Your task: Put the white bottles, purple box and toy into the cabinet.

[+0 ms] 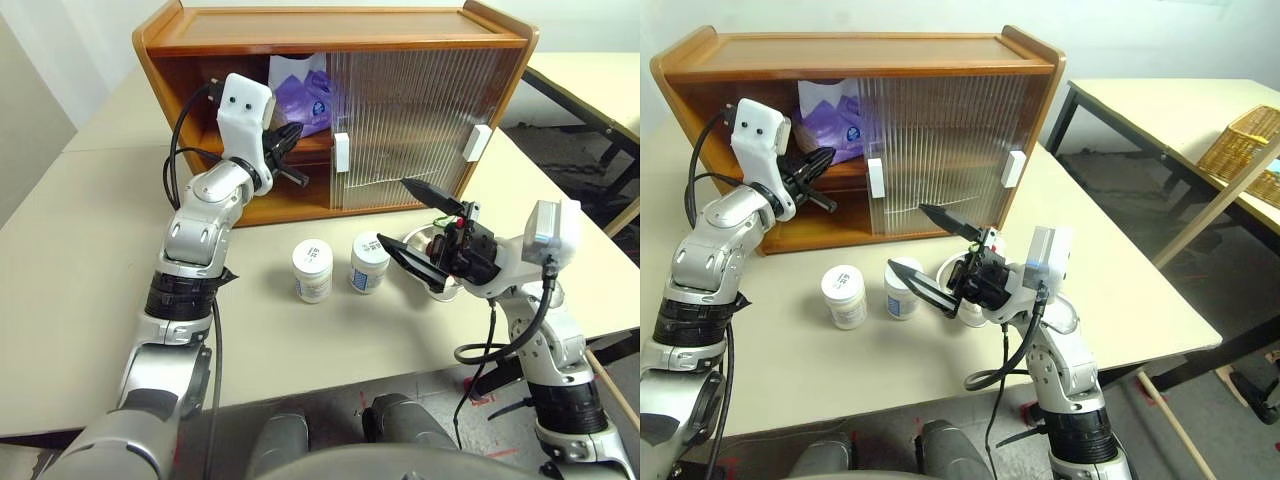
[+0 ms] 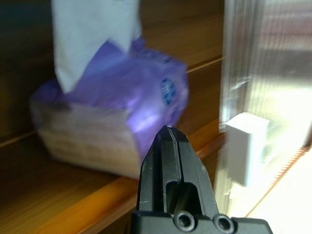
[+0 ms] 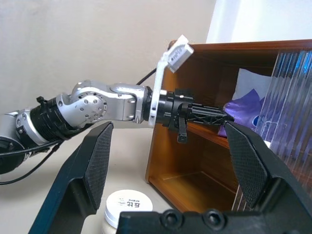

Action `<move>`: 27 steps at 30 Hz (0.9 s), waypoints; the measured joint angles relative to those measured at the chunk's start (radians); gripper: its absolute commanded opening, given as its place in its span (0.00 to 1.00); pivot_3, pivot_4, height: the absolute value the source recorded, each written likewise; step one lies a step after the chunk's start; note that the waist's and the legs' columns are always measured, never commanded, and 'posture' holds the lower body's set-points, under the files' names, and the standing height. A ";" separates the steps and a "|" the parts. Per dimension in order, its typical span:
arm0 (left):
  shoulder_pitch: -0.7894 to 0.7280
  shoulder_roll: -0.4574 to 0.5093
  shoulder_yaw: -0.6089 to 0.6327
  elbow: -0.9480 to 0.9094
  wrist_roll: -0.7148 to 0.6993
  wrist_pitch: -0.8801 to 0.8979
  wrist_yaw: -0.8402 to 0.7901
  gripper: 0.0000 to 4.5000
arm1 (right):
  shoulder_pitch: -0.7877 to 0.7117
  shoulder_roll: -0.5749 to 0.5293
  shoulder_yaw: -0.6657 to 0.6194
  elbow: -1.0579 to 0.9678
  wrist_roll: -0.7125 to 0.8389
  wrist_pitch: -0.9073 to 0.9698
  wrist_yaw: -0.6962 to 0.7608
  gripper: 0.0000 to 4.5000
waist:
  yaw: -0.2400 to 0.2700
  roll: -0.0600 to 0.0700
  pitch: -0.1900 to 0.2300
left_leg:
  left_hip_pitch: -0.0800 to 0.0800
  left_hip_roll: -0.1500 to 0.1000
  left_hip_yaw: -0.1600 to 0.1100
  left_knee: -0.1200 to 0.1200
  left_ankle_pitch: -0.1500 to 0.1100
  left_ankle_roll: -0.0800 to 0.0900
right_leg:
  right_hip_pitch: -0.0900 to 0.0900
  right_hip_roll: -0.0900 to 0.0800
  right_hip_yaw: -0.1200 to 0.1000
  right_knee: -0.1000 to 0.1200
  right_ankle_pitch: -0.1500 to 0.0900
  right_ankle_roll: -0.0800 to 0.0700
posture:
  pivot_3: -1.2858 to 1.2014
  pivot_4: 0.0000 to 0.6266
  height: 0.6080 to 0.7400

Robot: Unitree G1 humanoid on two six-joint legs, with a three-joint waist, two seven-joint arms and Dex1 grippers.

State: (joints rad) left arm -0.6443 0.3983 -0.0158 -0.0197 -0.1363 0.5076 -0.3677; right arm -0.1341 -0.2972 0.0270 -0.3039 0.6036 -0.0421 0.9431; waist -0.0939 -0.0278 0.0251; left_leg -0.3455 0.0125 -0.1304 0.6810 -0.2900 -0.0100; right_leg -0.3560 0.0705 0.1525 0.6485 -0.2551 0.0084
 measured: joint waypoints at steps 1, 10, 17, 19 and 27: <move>-0.004 0.006 0.001 0.016 0.006 -0.008 0.004 0.00 | 0.000 0.000 0.000 0.000 -0.002 0.000 -0.001 1.00 | -0.001 0.000 0.000 | 0.000 0.000 0.000 0.000 0.000 0.000 | 0.000 0.000 0.000 0.000 0.000 0.000 | 0.45 0.00 1.00; -0.007 0.060 0.058 0.097 0.033 -0.060 0.025 0.00 | 0.000 0.001 0.000 0.000 -0.006 0.000 -0.004 1.00 | -0.005 0.000 0.000 | -0.001 -0.001 0.000 -0.001 0.000 0.000 | -0.001 0.000 0.000 0.000 0.000 -0.002 | 0.46 0.00 1.00; 0.023 0.063 0.097 0.009 -0.007 -0.073 -0.002 0.00 | -0.002 0.001 0.003 0.001 -0.005 0.000 0.003 1.00 | -0.005 0.000 0.000 | -0.001 -0.001 0.000 -0.001 0.000 0.000 | -0.001 0.000 0.000 0.000 0.000 -0.002 | 0.47 0.01 1.00; 0.089 0.055 0.134 -0.107 -0.082 -0.052 -0.037 0.04 | -0.002 -0.001 0.004 0.001 -0.002 0.004 0.010 1.00 | -0.004 0.000 0.000 | -0.001 -0.001 0.000 -0.002 0.000 0.000 | -0.001 0.000 0.000 0.000 0.000 -0.005 | 0.48 0.02 1.00; 0.406 0.279 0.318 -0.366 -0.364 0.044 -0.333 0.58 | -0.032 -0.039 -0.005 0.049 0.037 0.040 0.080 1.00 | 0.007 0.002 0.000 | 0.000 0.002 -0.003 -0.005 0.000 -0.003 | -0.004 0.000 0.000 0.001 0.000 -0.010 | 0.50 0.05 1.00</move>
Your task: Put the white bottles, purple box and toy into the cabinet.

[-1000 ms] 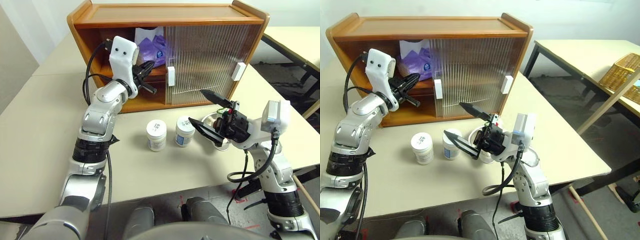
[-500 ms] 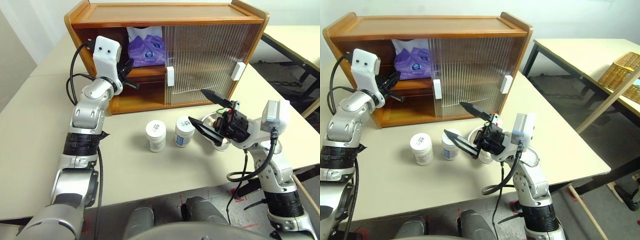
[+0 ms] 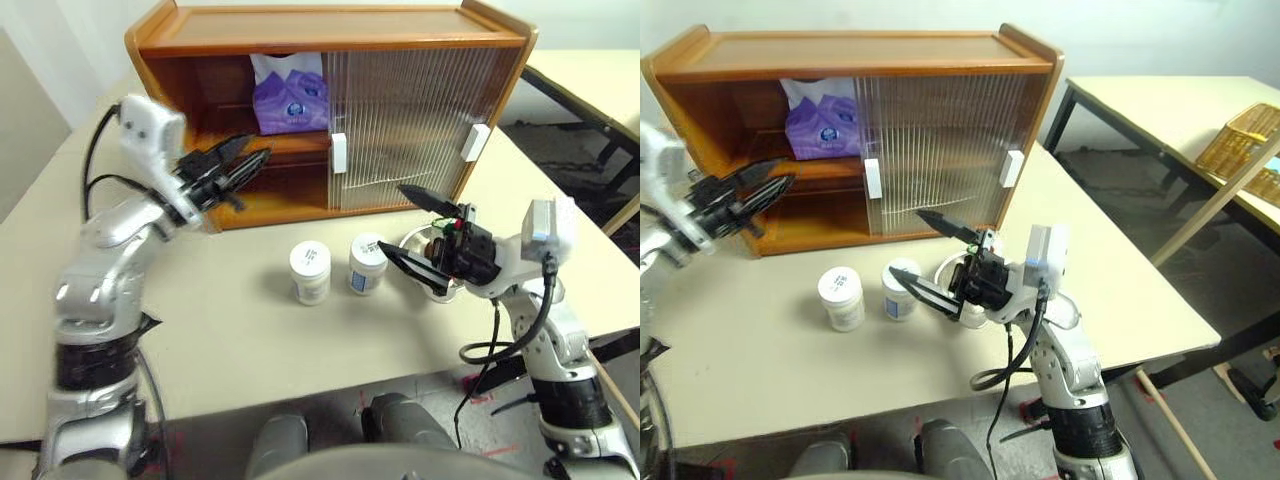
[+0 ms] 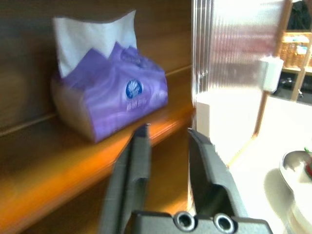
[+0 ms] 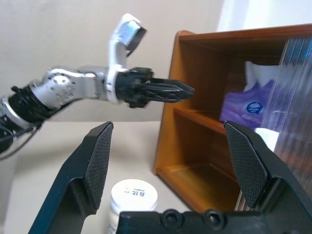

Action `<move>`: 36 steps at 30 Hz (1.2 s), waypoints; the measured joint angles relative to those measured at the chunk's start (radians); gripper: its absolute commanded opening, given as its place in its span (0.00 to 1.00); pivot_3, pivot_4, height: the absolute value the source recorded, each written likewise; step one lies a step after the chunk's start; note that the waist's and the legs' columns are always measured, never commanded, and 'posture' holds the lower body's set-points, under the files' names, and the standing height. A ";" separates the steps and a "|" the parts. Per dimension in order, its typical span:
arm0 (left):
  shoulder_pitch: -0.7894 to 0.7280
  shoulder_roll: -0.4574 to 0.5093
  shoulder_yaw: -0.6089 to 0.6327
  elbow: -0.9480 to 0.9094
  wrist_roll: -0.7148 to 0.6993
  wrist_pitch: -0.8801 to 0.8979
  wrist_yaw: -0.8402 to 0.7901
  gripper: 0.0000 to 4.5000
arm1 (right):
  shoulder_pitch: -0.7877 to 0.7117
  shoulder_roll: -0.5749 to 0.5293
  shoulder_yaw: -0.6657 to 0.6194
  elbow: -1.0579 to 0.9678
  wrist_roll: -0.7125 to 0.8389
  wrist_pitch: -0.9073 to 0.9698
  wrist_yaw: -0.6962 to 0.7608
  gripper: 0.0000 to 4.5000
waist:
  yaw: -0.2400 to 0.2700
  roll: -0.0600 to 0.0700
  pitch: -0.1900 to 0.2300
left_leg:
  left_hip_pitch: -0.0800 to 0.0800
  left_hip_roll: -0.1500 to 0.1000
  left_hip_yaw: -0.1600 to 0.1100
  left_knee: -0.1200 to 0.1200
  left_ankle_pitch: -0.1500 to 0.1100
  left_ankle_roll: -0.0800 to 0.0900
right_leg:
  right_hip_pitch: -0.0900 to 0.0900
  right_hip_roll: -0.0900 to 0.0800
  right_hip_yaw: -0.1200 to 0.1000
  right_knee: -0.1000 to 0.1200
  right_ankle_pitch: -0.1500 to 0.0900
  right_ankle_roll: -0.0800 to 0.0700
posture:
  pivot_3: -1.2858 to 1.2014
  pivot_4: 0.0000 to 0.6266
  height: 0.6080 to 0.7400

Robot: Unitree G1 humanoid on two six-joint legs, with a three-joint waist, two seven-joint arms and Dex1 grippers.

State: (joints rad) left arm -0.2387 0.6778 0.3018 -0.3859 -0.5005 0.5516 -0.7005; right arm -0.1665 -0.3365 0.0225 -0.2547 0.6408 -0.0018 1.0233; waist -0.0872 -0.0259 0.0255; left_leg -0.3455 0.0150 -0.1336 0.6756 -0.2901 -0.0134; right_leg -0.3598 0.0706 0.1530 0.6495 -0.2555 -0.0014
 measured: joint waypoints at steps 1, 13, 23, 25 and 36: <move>0.070 0.034 0.031 -0.004 -0.031 0.001 -0.057 0.64 | -0.011 -0.014 -0.004 0.016 0.008 0.007 0.017 1.00 | 0.002 0.001 0.000 | 0.000 0.001 -0.001 0.000 0.000 0.000 | -0.001 0.000 0.000 0.000 0.000 -0.001 | 0.50 0.05 1.00; 0.357 0.097 -0.090 0.179 0.043 -0.334 -0.450 0.99 | -0.021 -0.161 -0.007 0.016 0.082 0.201 0.144 1.00 | 0.052 0.006 -0.003 | -0.020 0.012 -0.008 0.000 -0.003 -0.010 | -0.026 0.003 -0.002 0.005 0.004 -0.024 | 0.49 0.06 1.00; 0.259 0.027 -0.227 0.311 0.153 -0.499 -0.437 0.99 | -0.007 -0.246 0.006 -0.007 0.047 0.225 0.220 1.00 | 0.040 0.008 -0.004 | -0.021 0.014 0.003 -0.001 -0.001 -0.009 | -0.028 0.004 0.000 0.007 0.005 -0.021 | 0.48 0.05 1.00; 0.251 0.024 -0.246 0.314 0.161 -0.499 -0.431 0.99 | -0.005 -0.278 0.015 0.005 0.016 0.220 0.257 1.00 | 0.036 0.008 -0.004 | -0.021 0.013 0.003 0.000 -0.001 -0.009 | -0.028 0.004 0.000 0.007 0.006 -0.021 | 0.48 0.06 1.00; 0.190 -0.022 -0.326 0.324 0.149 -0.473 -0.430 0.99 | 0.039 -0.416 0.081 0.066 -0.137 0.206 0.336 1.00 | 0.031 0.009 -0.004 | -0.021 0.013 0.006 -0.001 0.000 -0.009 | -0.027 0.004 0.000 0.007 0.005 -0.018 | 0.48 0.05 1.00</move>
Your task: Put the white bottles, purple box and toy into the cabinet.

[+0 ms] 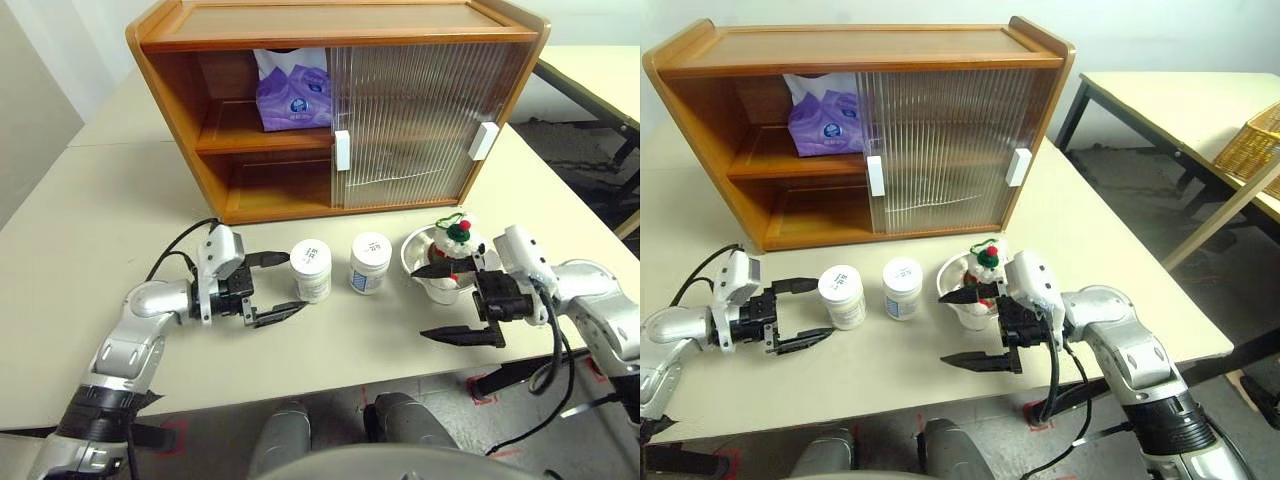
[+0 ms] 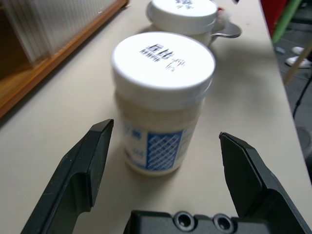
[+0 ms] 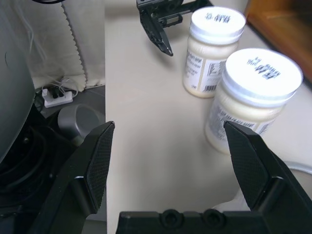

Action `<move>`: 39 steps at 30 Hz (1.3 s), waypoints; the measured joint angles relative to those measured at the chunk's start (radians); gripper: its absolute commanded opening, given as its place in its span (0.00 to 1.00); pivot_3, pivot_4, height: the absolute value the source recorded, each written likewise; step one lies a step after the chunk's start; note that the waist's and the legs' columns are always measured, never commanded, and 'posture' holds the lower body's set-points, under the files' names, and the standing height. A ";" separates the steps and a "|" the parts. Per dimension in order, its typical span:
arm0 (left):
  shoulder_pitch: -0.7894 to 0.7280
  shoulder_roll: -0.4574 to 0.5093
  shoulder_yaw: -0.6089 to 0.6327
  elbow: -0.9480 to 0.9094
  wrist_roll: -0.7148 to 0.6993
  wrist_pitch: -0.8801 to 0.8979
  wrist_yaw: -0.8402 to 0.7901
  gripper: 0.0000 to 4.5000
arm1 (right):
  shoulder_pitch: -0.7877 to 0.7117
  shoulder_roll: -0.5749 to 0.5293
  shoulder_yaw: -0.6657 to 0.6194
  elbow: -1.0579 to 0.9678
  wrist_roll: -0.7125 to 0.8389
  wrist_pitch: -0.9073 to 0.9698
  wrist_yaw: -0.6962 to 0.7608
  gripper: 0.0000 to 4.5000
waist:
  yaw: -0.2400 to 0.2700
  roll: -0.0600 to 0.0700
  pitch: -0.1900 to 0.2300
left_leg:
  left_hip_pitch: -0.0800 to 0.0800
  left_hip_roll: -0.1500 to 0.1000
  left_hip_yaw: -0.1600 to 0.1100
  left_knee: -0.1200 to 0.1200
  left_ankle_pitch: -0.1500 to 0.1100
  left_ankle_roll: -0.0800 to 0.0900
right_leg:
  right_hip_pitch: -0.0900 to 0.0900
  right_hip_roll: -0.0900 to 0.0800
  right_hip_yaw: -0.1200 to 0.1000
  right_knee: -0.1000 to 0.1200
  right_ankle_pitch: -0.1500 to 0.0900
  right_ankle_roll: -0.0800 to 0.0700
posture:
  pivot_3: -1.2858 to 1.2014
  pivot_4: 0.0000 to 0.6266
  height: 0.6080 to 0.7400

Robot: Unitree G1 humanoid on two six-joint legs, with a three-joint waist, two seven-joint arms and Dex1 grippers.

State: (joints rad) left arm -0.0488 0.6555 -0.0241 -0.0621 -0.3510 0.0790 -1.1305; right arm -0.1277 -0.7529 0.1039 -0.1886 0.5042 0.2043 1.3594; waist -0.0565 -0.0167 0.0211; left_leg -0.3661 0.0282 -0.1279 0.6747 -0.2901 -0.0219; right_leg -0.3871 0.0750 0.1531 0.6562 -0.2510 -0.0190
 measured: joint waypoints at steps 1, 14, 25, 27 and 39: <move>-0.004 0.000 -0.005 0.010 0.003 0.000 -0.004 0.99 | 0.003 0.000 0.000 0.000 -0.002 0.000 -0.002 1.00 | 0.000 0.000 0.000 | 0.000 0.000 0.000 0.000 0.000 0.000 | 0.000 0.000 0.000 0.000 0.000 0.000 | 0.48 0.05 1.00; -0.101 -0.084 -0.083 0.207 0.089 -0.042 0.031 0.99 | 0.040 0.022 0.001 -0.003 -0.013 -0.021 -0.010 1.00 | -0.002 0.000 0.000 | 0.000 -0.001 0.000 0.001 0.001 0.001 | 0.002 -0.001 0.001 -0.001 -0.004 0.011 | 0.47 0.06 1.00; -0.108 -0.134 -0.095 0.244 0.067 -0.041 0.003 0.68 | 0.064 0.026 0.003 -0.019 -0.023 -0.020 -0.037 1.00 | -0.002 0.000 0.000 | 0.001 -0.002 0.000 0.001 0.001 0.002 | 0.005 -0.001 0.001 -0.001 -0.008 0.019 | 0.48 0.07 1.00; -0.108 -0.134 -0.094 0.250 0.065 -0.050 0.001 0.68 | 0.063 0.028 0.005 -0.019 -0.028 -0.020 -0.037 1.00 | -0.003 0.000 0.000 | 0.001 -0.002 0.000 0.001 0.001 0.002 | 0.005 -0.001 0.001 -0.001 -0.008 0.019 | 0.48 0.07 1.00; -0.096 -0.144 0.037 0.269 0.093 -0.096 0.246 0.68 | 0.033 0.098 0.014 -0.029 0.007 -0.002 -0.062 1.00 | -0.002 0.000 0.002 | 0.001 -0.004 -0.001 0.001 0.004 0.003 | 0.006 0.002 0.001 -0.001 -0.007 0.022 | 0.49 0.07 1.00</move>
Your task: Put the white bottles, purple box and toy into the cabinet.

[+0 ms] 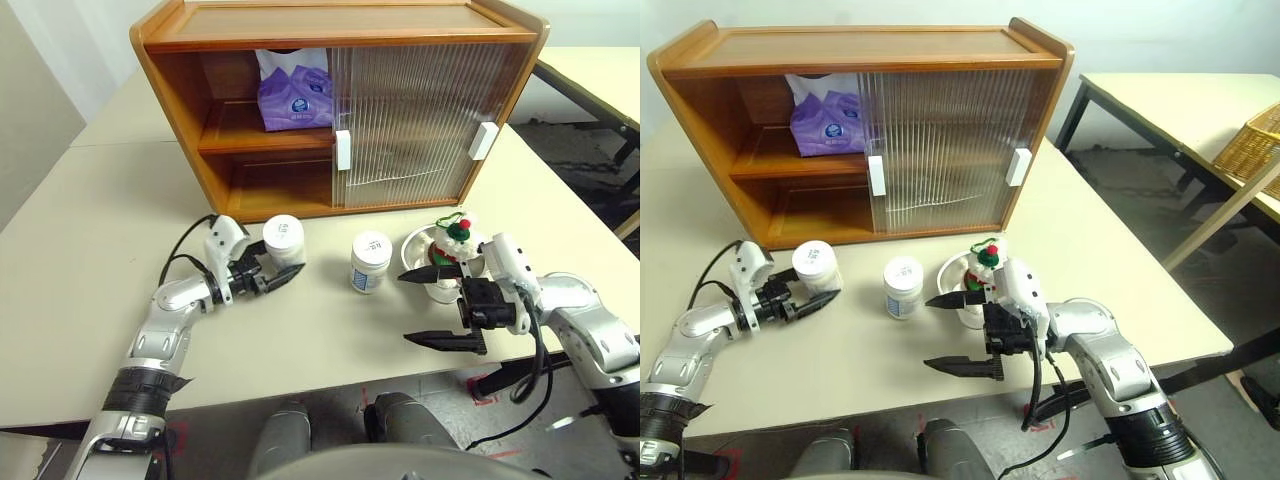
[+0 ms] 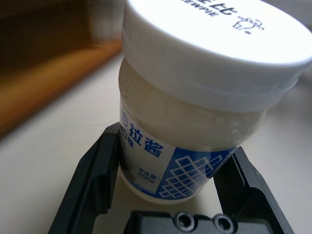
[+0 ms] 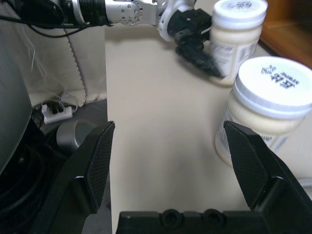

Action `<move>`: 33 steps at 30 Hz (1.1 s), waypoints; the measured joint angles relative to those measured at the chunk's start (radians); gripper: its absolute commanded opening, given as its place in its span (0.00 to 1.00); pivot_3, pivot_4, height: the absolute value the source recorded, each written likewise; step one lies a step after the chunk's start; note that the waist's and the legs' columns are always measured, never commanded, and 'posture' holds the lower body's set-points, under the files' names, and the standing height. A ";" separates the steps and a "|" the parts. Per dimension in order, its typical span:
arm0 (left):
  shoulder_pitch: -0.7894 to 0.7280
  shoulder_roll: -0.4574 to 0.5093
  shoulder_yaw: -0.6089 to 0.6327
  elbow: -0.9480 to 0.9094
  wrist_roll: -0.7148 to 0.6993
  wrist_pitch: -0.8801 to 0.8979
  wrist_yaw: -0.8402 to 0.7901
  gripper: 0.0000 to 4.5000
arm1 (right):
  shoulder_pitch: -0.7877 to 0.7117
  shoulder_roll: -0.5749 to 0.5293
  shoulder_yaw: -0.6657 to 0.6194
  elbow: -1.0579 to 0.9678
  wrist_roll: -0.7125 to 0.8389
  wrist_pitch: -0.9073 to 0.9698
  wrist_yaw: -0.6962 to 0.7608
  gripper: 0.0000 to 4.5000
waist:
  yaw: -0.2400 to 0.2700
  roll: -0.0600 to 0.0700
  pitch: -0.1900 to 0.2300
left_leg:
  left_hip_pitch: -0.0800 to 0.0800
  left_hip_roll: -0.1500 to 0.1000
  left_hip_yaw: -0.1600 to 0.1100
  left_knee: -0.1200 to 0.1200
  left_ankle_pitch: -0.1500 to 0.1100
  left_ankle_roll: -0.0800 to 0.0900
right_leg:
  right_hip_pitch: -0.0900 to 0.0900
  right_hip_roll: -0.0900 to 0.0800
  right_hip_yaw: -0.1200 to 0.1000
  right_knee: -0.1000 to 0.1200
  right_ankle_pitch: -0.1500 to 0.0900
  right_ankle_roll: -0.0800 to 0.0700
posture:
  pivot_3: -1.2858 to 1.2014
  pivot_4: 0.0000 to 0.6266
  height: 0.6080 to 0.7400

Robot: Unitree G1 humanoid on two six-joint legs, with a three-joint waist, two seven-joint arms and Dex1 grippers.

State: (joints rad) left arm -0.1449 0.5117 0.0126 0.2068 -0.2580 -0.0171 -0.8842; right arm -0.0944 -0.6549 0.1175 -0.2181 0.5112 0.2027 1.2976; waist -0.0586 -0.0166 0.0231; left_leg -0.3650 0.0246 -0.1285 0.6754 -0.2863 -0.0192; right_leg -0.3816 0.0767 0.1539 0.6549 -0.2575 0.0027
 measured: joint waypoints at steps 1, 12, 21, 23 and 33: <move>0.000 -0.005 0.008 -0.005 0.000 0.010 0.024 0.68 | -0.001 0.014 0.000 -0.008 0.004 0.004 -0.010 1.00 | 0.001 0.000 0.000 | 0.000 -0.001 0.000 0.000 0.000 0.000 | 0.000 0.000 0.000 0.000 0.000 0.000 | 0.49 0.07 1.00; -0.100 -0.066 0.027 -0.049 0.014 0.135 0.230 0.68 | 0.005 0.089 0.000 -0.088 0.036 0.035 -0.116 1.00 | 0.009 -0.005 0.005 | -0.001 -0.002 0.000 0.000 0.000 0.000 | 0.002 -0.002 0.000 -0.004 0.005 -0.009 | 0.48 0.07 1.00; -0.252 -0.114 0.026 0.044 0.071 0.187 0.375 0.68 | 0.024 0.148 -0.011 -0.126 0.035 0.021 -0.238 1.00 | 0.004 -0.006 0.006 | 0.001 -0.004 0.001 0.001 0.000 0.001 | 0.005 -0.002 -0.001 -0.006 0.003 0.007 | 0.47 0.05 1.00; -0.271 -0.119 0.027 0.080 0.085 0.191 0.413 0.68 | 0.034 0.153 -0.010 -0.128 0.027 0.009 -0.249 1.00 | 0.001 -0.006 0.006 | 0.001 -0.004 0.001 0.001 0.000 0.001 | 0.005 -0.002 -0.001 -0.006 0.005 0.011 | 0.47 0.05 1.00; -0.294 -0.166 0.036 0.164 0.140 0.196 0.541 0.68 | 0.044 0.162 -0.007 -0.043 -0.002 -0.095 -0.205 1.00 | -0.005 -0.006 0.006 | 0.001 -0.005 0.001 0.002 0.001 0.003 | 0.006 -0.002 -0.001 -0.007 0.007 0.015 | 0.47 0.05 1.00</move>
State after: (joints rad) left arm -0.4393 0.3461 0.0483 0.3712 -0.1182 0.1791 -0.3428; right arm -0.0503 -0.4926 0.1106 -0.2607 0.5091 0.1074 1.0923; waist -0.0633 -0.0229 0.0291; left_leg -0.3642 0.0199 -0.1278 0.6778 -0.2851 -0.0166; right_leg -0.3760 0.0750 0.1529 0.6478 -0.2503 0.0172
